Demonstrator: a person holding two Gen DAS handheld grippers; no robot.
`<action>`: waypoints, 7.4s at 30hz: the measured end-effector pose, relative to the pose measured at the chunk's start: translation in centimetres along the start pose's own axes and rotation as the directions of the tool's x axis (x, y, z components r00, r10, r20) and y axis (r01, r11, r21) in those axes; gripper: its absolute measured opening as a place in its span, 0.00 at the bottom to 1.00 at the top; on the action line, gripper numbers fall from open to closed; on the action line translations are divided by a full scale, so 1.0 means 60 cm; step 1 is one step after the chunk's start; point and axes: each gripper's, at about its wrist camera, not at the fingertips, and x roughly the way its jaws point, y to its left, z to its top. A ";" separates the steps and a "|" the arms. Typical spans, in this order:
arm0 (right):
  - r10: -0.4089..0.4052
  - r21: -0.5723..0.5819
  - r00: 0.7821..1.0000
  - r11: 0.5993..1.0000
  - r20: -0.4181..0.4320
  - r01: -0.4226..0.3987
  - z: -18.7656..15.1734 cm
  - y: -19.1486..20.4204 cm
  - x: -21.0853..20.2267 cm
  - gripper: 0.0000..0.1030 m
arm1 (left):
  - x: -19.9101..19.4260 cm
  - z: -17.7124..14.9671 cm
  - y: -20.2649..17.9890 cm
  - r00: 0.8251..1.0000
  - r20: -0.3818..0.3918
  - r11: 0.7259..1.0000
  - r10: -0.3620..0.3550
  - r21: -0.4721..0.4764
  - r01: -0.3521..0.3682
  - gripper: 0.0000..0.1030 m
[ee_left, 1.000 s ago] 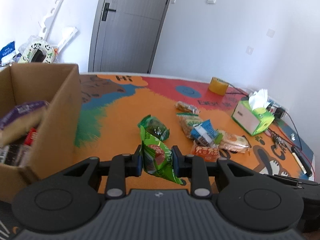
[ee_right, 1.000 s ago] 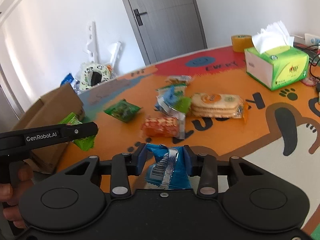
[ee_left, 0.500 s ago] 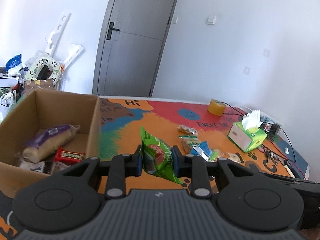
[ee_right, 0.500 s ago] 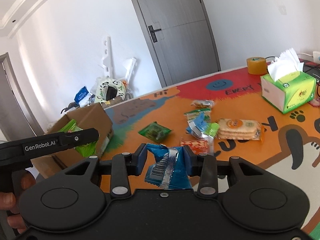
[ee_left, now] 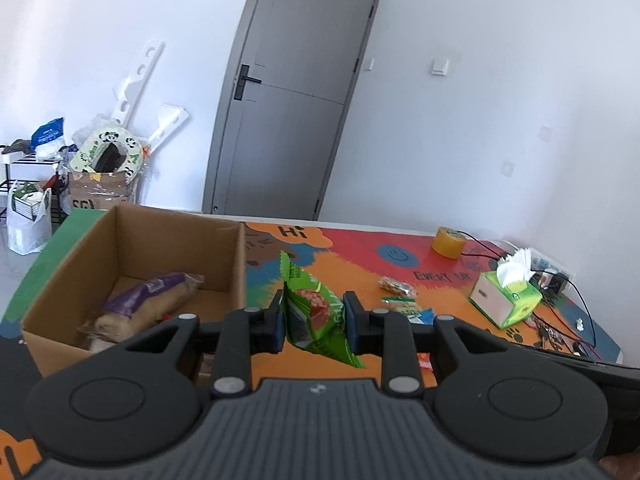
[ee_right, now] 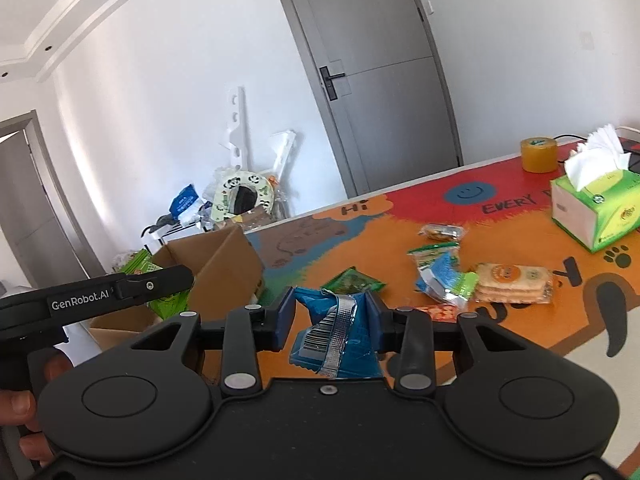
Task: Organize snacks
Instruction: 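Carry both packets over the cardboard box and open both tools inside, then move both tools back over the remaining snacks on the mat, then grasp the dark green packet with left tool while right tool grasps the white rice-cake bag, then carry both packets into the cardboard box and open both tools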
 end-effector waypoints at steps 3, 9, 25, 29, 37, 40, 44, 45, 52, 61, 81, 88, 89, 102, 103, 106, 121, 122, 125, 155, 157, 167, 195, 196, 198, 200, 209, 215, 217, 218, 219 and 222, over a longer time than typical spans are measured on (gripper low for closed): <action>0.016 -0.006 1.000 1.000 -0.002 -0.016 0.004 0.013 0.005 0.36 | -0.005 0.006 0.014 1.000 0.010 1.000 0.015 -0.009 -0.015 0.26; 0.040 -0.025 0.999 0.999 -0.009 -0.040 0.014 0.038 0.019 0.37 | -0.012 0.016 0.047 0.998 0.028 0.998 0.048 -0.031 -0.047 0.27; 0.093 -0.057 0.995 0.994 -0.033 -0.094 0.036 0.091 0.076 0.37 | 0.013 0.040 0.133 0.992 0.021 0.990 0.125 -0.074 -0.123 0.27; 0.106 -0.066 0.994 0.992 -0.038 -0.108 0.045 0.106 0.093 0.37 | 0.027 0.044 0.149 0.991 0.010 0.988 0.136 -0.075 -0.135 0.27; 0.137 -0.098 0.989 0.985 -0.056 -0.142 0.058 0.150 0.132 0.37 | 0.053 0.045 0.178 0.992 -0.030 0.987 0.125 -0.096 -0.127 0.27; 0.153 -0.104 0.986 0.982 -0.061 -0.158 0.063 0.165 0.144 0.37 | 0.057 0.048 0.188 0.990 -0.046 0.985 0.132 -0.109 -0.137 0.31; 0.171 -0.115 0.983 0.977 -0.072 -0.178 0.066 0.182 0.161 0.37 | 0.042 0.050 0.206 0.990 -0.034 0.981 0.138 -0.131 -0.141 0.38; 0.176 -0.115 0.981 0.976 -0.075 -0.184 0.067 0.187 0.165 0.37 | 0.039 0.052 0.209 0.989 -0.029 0.980 0.142 -0.134 -0.145 0.38; 0.229 -0.098 0.971 0.967 -0.066 -0.234 0.078 0.210 0.189 0.38 | 0.016 0.061 0.233 0.983 -0.013 0.970 0.183 -0.159 -0.182 0.41; 0.232 -0.080 0.972 0.969 -0.036 -0.234 0.084 0.202 0.179 0.61 | 0.012 0.063 0.226 0.980 -0.009 0.968 0.198 -0.156 -0.197 0.62; 0.072 -0.006 0.996 0.997 -0.047 -0.073 0.046 0.080 0.097 0.81 | 0.019 0.045 0.117 0.984 -0.014 0.982 0.175 -0.071 -0.176 0.87; 0.055 0.025 0.998 0.998 -0.034 -0.054 0.036 0.051 0.065 0.82 | 0.005 0.040 0.082 0.988 -0.006 0.987 0.152 -0.044 -0.152 0.88; 0.052 0.026 0.998 0.998 -0.032 -0.051 0.035 0.049 0.061 0.83 | 0.004 0.040 0.078 0.989 -0.005 0.988 0.148 -0.039 -0.148 0.88; -0.003 0.063 1.000 0.998 -0.014 0.004 0.017 -0.012 0.008 0.83 | 0.002 0.023 0.012 0.997 -0.010 0.997 0.083 0.012 -0.083 0.88; -0.008 0.069 1.000 0.998 -0.013 0.009 0.015 -0.019 0.004 0.83 | 0.003 0.021 0.006 0.997 -0.013 0.997 0.078 0.017 -0.078 0.88; -0.023 0.083 1.000 0.996 -0.010 0.024 0.012 -0.035 -0.004 0.83 | 0.007 0.015 -0.005 0.997 -0.022 0.997 0.070 0.025 -0.069 0.88; -0.077 0.161 0.997 0.984 -0.002 0.076 -0.010 -0.110 -0.031 0.83 | 0.024 0.001 -0.056 0.999 -0.045 0.997 0.025 0.072 -0.021 0.88; -0.082 0.163 0.997 0.983 -0.003 0.081 -0.011 -0.113 -0.033 0.83 | 0.027 -0.001 -0.060 0.999 -0.049 0.997 0.023 0.074 -0.020 0.88; -0.096 0.172 0.995 0.980 -0.005 0.096 -0.015 -0.129 -0.033 0.83 | 0.039 -0.006 -0.071 0.998 -0.060 0.997 0.016 0.083 -0.011 0.88; -0.102 0.129 0.993 0.986 -0.059 0.109 0.061 -0.225 0.116 0.83 | 0.240 -0.010 -0.101 0.979 -0.195 0.997 0.067 0.060 -0.056 0.85; -0.102 0.129 0.992 0.985 -0.071 0.110 0.062 -0.232 0.131 0.83 | 0.254 -0.012 -0.101 0.976 -0.207 0.997 0.071 0.057 -0.061 0.85; -0.094 0.137 0.986 0.984 -0.137 0.113 0.043 -0.255 0.161 0.78 | 0.309 -0.033 -0.103 0.965 -0.245 0.995 0.095 0.057 -0.083 0.85; -0.094 0.129 0.982 0.985 -0.161 0.116 -0.015 -0.216 0.067 0.33 | 0.227 -0.062 -0.099 0.968 -0.252 0.999 0.019 0.038 -0.010 0.34; -0.095 0.128 0.983 0.985 -0.154 0.115 -0.015 -0.212 0.062 0.33 | 0.219 -0.061 -0.100 0.969 -0.246 0.999 0.015 0.038 -0.006 0.34; -0.096 0.124 0.985 0.986 -0.142 0.114 -0.014 -0.204 0.053 0.33 | 0.205 -0.059 -0.099 0.972 -0.235 0.999 0.008 0.036 0.001 0.34; -0.095 0.121 0.987 0.986 -0.129 0.111 -0.011 -0.195 0.043 0.33 | 0.192 -0.055 -0.097 0.975 -0.223 0.999 0.003 0.032 0.004 0.34; -0.081 0.111 0.994 0.990 -0.071 0.088 -0.003 -0.151 0.005 0.33 | 0.126 -0.036 -0.091 0.988 -0.155 0.999 -0.021 0.032 0.027 0.34; -0.063 0.090 0.997 0.994 -0.041 0.066 0.005 -0.122 -0.012 0.33 | 0.089 -0.026 -0.077 0.993 -0.116 1.000 -0.020 0.019 0.023 0.34; -0.056 0.082 0.998 0.995 -0.034 0.059 0.007 -0.112 -0.014 0.33 | 0.079 -0.023 -0.072 0.994 -0.106 1.000 -0.017 0.016 0.019 0.34; -0.054 0.079 0.998 0.995 -0.031 0.056 0.007 -0.107 -0.015 0.33 | 0.073 -0.022 -0.068 0.995 -0.101 1.000 -0.015 0.014 0.017 0.34; -0.049 0.075 0.998 0.996 -0.028 0.051 0.008 -0.101 -0.015 0.33 | 0.068 -0.020 -0.065 0.995 -0.095 1.000 -0.013 0.012 0.014 0.34; -0.033 0.068 0.999 0.997 -0.022 0.035 0.010 -0.086 -0.013 0.33 | 0.052 -0.014 -0.050 0.997 -0.077 1.000 -0.001 -0.002 0.001 0.34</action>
